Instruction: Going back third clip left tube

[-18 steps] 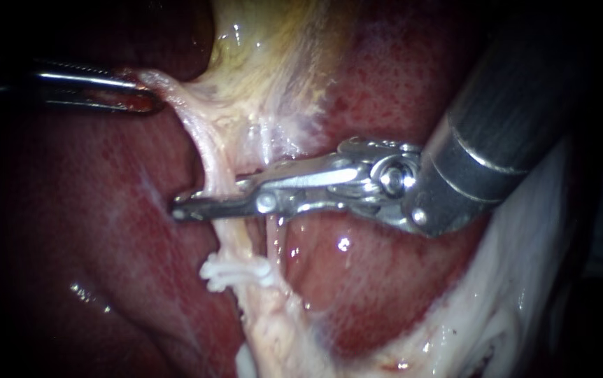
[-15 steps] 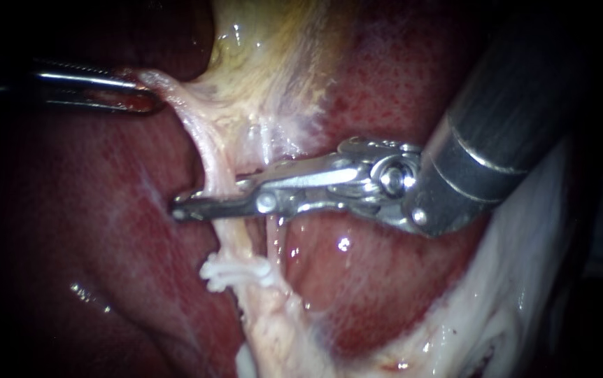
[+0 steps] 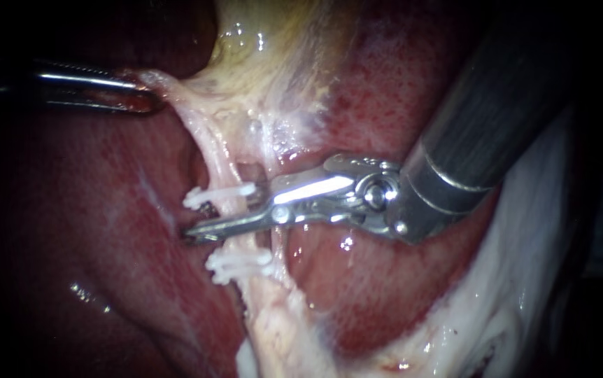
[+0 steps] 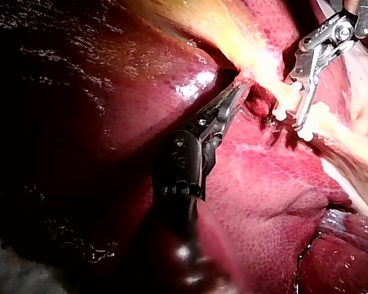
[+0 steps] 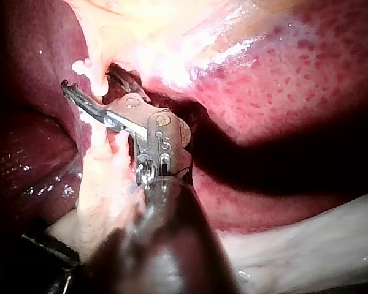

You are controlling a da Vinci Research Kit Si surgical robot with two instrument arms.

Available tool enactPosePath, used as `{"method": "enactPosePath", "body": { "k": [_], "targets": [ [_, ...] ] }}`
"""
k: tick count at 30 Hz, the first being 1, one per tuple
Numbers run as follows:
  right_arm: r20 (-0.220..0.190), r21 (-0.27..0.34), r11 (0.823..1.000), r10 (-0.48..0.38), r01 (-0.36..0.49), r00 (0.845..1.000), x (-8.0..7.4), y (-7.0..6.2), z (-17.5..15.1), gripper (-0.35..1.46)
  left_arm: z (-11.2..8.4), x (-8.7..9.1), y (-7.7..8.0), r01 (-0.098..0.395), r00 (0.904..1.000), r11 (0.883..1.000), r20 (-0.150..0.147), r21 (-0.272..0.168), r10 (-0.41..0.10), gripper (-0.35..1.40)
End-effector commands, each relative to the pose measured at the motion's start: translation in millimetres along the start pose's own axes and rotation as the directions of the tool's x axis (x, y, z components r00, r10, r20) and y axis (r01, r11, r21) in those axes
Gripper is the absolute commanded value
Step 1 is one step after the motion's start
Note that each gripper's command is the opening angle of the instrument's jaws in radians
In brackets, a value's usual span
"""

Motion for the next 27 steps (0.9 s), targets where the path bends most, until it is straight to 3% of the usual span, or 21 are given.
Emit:
{"method": "enactPosePath", "body": {
  "k": [1,6,9,12,17,19,22,27],
  "targets": [
    [-0.002,-0.003,1.0,-0.004,0.004,1.0,0.0,0.1,-0.3,0.5,0.0,0.0,0.0,-0.001,1.0,1.0,0.0,0.0,0.001,-0.35],
    [0.002,0.003,0.997,-0.08,0.08,0.997,-0.2,-0.7,-1.8,0.5,-0.1,0.0,0.0,-0.001,1.0,1.0,0.0,-0.001,0.001,-0.35],
    [0.004,0.003,0.978,-0.209,0.209,0.978,-0.6,-1.6,-3.6,0.5,-0.3,-0.1,0.0,-0.001,1.0,1.0,0.0,-0.001,0.001,-0.35],
    [0.0,-0.023,0.942,-0.334,0.334,0.943,-1.0,-2.6,-5.7,0.5,-0.3,-0.1,0.0,-0.001,1.0,1.0,0.0,-0.002,0.001,-0.35],
    [0.009,-0.076,0.862,-0.502,0.501,0.865,-1.9,-3.6,-9.7,0.5,-0.3,-0.1,-0.1,-0.001,1.0,1.0,0.0,-0.002,0.001,-0.35],
    [0.013,-0.092,0.845,-0.528,0.527,0.849,-2.4,-3.9,-11.2,0.5,-0.3,-0.1,-0.1,-0.001,1.0,1.0,0.0,-0.002,0.001,-0.35],
    [0.03,-0.105,0.804,-0.586,0.586,0.81,-3.3,-4.3,-13.8,0.5,-0.4,-0.1,-0.1,-0.001,1.0,1.0,0.0,-0.002,0.001,-0.35],
    [0.11,-0.086,0.766,-0.628,0.637,0.77,-4.6,-4.9,-17.4,0.5,-0.4,-0.1,-0.1,-0.001,1.0,1.0,0.0,-0.003,0.001,-0.35]
  ]
}}
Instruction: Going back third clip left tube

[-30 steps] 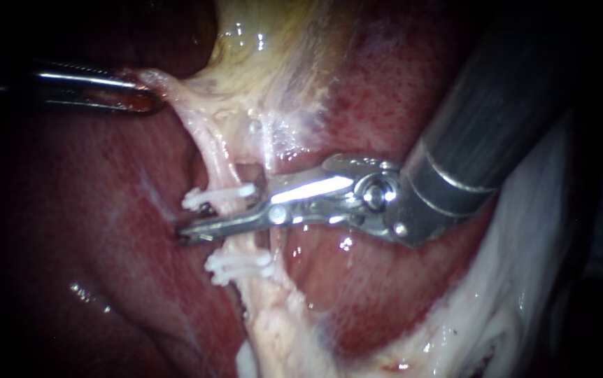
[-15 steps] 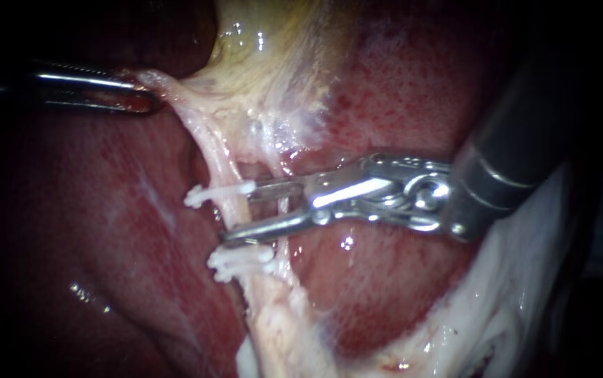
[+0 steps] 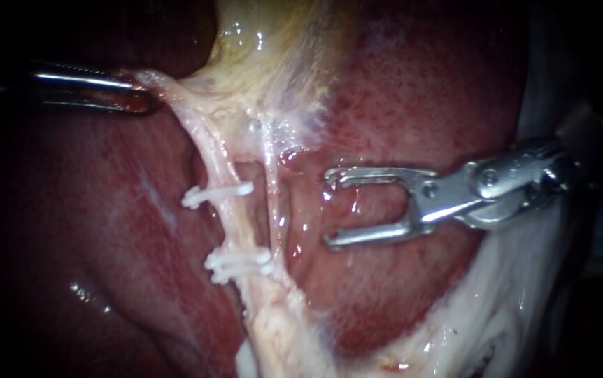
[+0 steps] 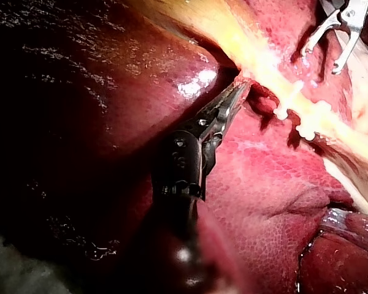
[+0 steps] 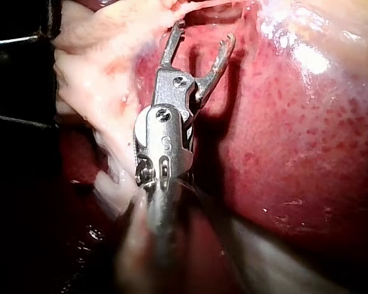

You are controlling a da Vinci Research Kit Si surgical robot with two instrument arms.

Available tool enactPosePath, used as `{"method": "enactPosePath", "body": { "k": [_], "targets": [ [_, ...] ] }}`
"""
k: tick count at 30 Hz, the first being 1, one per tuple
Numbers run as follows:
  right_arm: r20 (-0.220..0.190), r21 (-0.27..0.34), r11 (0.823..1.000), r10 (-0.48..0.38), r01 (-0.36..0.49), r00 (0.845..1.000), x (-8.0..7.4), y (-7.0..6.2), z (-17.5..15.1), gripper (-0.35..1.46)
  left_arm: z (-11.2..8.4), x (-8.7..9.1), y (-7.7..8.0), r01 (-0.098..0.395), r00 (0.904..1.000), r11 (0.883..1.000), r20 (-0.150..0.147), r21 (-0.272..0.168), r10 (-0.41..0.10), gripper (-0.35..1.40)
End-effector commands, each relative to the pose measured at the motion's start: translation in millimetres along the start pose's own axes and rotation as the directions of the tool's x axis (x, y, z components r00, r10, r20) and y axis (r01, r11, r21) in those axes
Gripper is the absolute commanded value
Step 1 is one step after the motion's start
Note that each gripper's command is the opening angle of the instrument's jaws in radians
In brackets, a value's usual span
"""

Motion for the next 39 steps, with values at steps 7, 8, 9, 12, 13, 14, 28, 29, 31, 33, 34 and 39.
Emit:
{"method": "enactPosePath", "body": {
  "k": [7,8,9,12,13,14,28,29,31,33,34,39],
  "targets": [
    [0.034,0.017,1.0,-0.023,0.023,0.999,0.0,-0.1,-2.1,0.5,0.1,0.0,-0.1,0.0,1.0,1.0,0.0,0.0,0.0,-0.35],
    [0.035,0.014,1.0,-0.023,0.022,0.999,0.0,-0.1,-2.3,0.5,0.1,-0.1,-0.1,0.0,1.0,1.0,0.0,0.0,0.0,-0.35],
    [0.034,0.015,1.0,-0.023,0.022,0.999,0.1,-0.1,-2.4,0.5,0.3,-0.2,-0.2,-0.001,1.0,1.0,0.0,0.001,0.001,-0.35],
    [0.035,0.013,1.0,-0.023,0.022,0.999,0.1,-0.2,-2.6,0.5,1.2,-0.9,-0.6,-0.005,1.0,1.0,-0.001,0.006,0.005,-0.35],
    [0.035,0.013,1.0,-0.023,0.022,0.999,0.0,-0.2,-2.7,0.5,1.5,-1.2,-0.7,-0.007,1.0,1.0,-0.002,0.008,0.007,-0.35],
    [0.035,0.014,1.0,-0.023,0.022,0.999,0.0,-0.2,-2.7,0.5,1.9,-1.5,-0.9,-0.009,1.0,1.0,-0.003,0.014,0.009,-0.35],
    [0.034,0.014,1.0,-0.022,0.022,0.999,0.0,-0.2,-3.0,0.5,7.0,-4.9,-2.6,-0.019,0.9998,1.0,0.012,-0.005,0.019,-0.35],
    [0.034,0.015,1.0,-0.022,0.022,0.999,0.0,-0.2,-3.1,0.5,7.0,-5.0,-2.7,-0.019,0.9997,1.0,0.012,-0.005,0.019,-0.35],
    [0.034,0.014,1.0,-0.021,0.021,0.999,0.1,-0.1,-3.1,0.5,7.1,-5.0,-2.7,-0.019,0.9997,1.0,0.012,-0.005,0.019,-0.35],
    [0.034,0.015,1.0,-0.021,0.02,0.999,0.2,-0.1,-3.2,0.5,7.1,-5.0,-2.8,-0.019,0.9997,1.0,0.012,-0.005,0.019,-0.35],
    [0.034,0.015,1.0,-0.02,0.02,0.999,0.3,-0.1,-3.2,0.5,7.1,-5.0,-2.7,-0.019,0.9997,1.0,0.012,-0.005,0.019,-0.35],
    [0.034,0.014,1.0,-0.017,0.017,0.999,0.8,0.0,-3.3,0.5,6.9,-4.9,-2.8,-0.018,0.9997,1.0,0.013,-0.007,0.018,-0.35]
  ]
}}
